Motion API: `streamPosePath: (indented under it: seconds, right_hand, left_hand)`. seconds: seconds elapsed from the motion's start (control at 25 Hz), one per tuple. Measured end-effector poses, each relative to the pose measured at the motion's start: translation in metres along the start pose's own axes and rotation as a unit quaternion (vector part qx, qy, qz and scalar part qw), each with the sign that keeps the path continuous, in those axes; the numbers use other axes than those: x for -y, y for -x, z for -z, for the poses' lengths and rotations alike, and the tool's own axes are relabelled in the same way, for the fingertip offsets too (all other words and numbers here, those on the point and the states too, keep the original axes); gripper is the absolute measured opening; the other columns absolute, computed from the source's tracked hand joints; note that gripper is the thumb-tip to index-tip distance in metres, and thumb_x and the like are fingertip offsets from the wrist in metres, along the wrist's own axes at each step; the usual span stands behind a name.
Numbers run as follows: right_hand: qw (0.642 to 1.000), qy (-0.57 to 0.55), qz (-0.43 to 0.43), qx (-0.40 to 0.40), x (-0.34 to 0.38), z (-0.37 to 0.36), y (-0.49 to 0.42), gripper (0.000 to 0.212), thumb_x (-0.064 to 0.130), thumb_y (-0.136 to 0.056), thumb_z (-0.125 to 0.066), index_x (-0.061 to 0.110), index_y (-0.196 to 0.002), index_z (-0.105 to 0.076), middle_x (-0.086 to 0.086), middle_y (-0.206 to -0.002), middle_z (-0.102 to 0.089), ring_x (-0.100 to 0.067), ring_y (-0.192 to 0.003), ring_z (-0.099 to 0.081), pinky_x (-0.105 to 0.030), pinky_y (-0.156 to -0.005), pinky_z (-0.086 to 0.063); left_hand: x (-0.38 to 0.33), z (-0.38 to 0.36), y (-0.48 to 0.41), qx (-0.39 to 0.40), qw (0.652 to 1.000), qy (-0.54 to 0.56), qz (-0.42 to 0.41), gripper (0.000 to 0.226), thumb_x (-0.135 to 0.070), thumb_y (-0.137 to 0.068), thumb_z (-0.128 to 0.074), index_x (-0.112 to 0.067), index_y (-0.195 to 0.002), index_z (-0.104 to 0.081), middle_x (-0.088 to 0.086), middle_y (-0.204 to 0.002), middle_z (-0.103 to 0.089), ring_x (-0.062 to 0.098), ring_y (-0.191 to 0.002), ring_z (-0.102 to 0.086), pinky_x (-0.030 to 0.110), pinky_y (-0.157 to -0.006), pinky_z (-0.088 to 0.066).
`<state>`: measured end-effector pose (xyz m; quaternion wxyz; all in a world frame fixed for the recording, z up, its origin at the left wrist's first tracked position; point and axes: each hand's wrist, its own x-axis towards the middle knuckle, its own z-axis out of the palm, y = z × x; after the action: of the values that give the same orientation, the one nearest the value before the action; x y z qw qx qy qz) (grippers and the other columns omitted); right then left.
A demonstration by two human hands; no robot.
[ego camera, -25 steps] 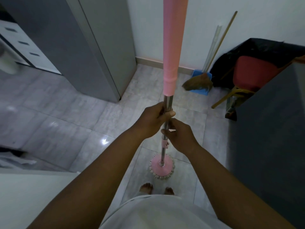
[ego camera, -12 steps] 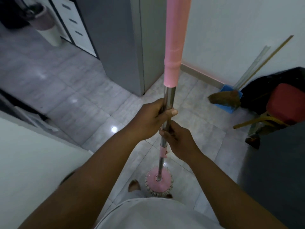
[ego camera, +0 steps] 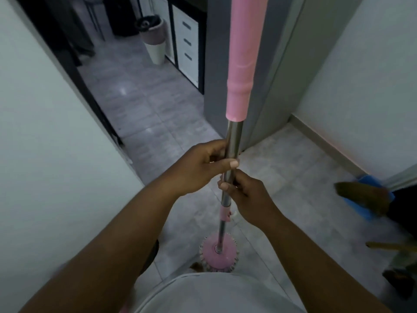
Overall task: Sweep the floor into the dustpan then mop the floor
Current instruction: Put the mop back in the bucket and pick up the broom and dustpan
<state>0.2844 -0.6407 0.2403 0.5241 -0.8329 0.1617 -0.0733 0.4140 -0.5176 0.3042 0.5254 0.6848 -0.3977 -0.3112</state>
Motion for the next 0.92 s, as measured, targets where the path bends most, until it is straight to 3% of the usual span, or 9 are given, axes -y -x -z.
streamPosePath:
  seconds: [0.12,0.28,0.4,0.52,0.68,0.8,0.92]
  right_hand:
    - [0.997,-0.002,0.029,0.067,0.018,-0.020,-0.025,0.020,0.051,-0.088,-0.052,0.037,-0.101,-0.060,0.001,-0.098,-0.071,-0.013,-0.093,-0.067,-0.035,-0.083,-0.055]
    - [0.981,-0.020,0.068,0.179,0.035,-0.050,-0.049,0.016,0.035,-0.094,-0.057,0.025,-0.105,-0.063,0.000,-0.100,-0.071,-0.015,-0.096,-0.066,-0.045,-0.088,-0.053]
    - [0.957,-0.018,0.109,0.268,0.047,-0.072,-0.054,0.013,0.032,-0.094,-0.057,0.026,-0.104,-0.064,0.003,-0.100,-0.071,-0.010,-0.095,-0.067,-0.040,-0.087,-0.054]
    - [0.923,-0.011,0.154,0.353,0.057,-0.099,-0.047,0.012,0.038,-0.094,-0.056,0.032,-0.103,-0.062,0.009,-0.098,-0.071,-0.004,-0.092,-0.066,-0.028,-0.082,-0.055]
    - [0.869,-0.005,0.202,0.452,0.071,-0.136,-0.021,0.010,0.034,-0.094,-0.057,0.043,-0.091,-0.057,0.021,-0.088,-0.067,0.003,-0.083,-0.064,-0.010,-0.064,-0.046]
    - [0.837,-0.001,0.230,0.497,0.084,-0.164,0.003,0.010,0.032,-0.094,-0.058,0.042,-0.092,-0.058,0.019,-0.083,-0.068,0.004,-0.081,-0.063,-0.009,-0.062,-0.043]
    - [0.806,0.002,0.244,0.539,0.097,-0.191,0.027,0.011,0.034,-0.094,-0.058,0.036,-0.104,-0.061,0.013,-0.095,-0.072,0.002,-0.087,-0.065,-0.017,-0.070,-0.050]
  left_hand:
    - [0.006,0.025,0.022,-0.093,0.996,-0.002,0.003,0.041,-0.038,-0.087,-0.064,-0.004,-0.110,-0.063,0.026,-0.103,-0.063,0.039,-0.103,-0.063,0.059,-0.088,-0.050]
    - [0.010,0.041,0.059,-0.225,0.974,-0.016,0.033,0.031,-0.026,-0.094,-0.062,0.001,-0.109,-0.062,0.029,-0.104,-0.062,0.043,-0.102,-0.062,0.060,-0.087,-0.050]
    - [0.007,0.039,0.096,-0.324,0.944,-0.019,0.066,0.025,-0.023,-0.096,-0.061,0.000,-0.105,-0.061,0.026,-0.104,-0.064,0.039,-0.099,-0.064,0.056,-0.086,-0.052]
    - [0.002,0.023,0.138,-0.419,0.902,-0.050,0.091,0.022,-0.022,-0.097,-0.059,0.000,-0.097,-0.058,0.020,-0.089,-0.062,0.029,-0.082,-0.060,0.045,-0.076,-0.052]
    - [-0.002,-0.006,0.190,-0.547,0.823,-0.047,0.146,0.028,-0.022,-0.098,-0.058,0.004,-0.108,-0.059,0.026,-0.102,-0.061,0.035,-0.095,-0.061,0.053,-0.086,-0.050]
    - [-0.006,-0.021,0.228,-0.606,0.776,-0.034,0.171,0.029,-0.024,-0.097,-0.059,0.001,-0.112,-0.059,0.024,-0.103,-0.062,0.036,-0.093,-0.062,0.052,-0.085,-0.052]
    - [-0.011,-0.030,0.268,-0.649,0.740,-0.031,0.174,0.027,-0.025,-0.097,-0.058,-0.002,-0.111,-0.060,0.021,-0.098,-0.062,0.032,-0.085,-0.062,0.049,-0.080,-0.053]
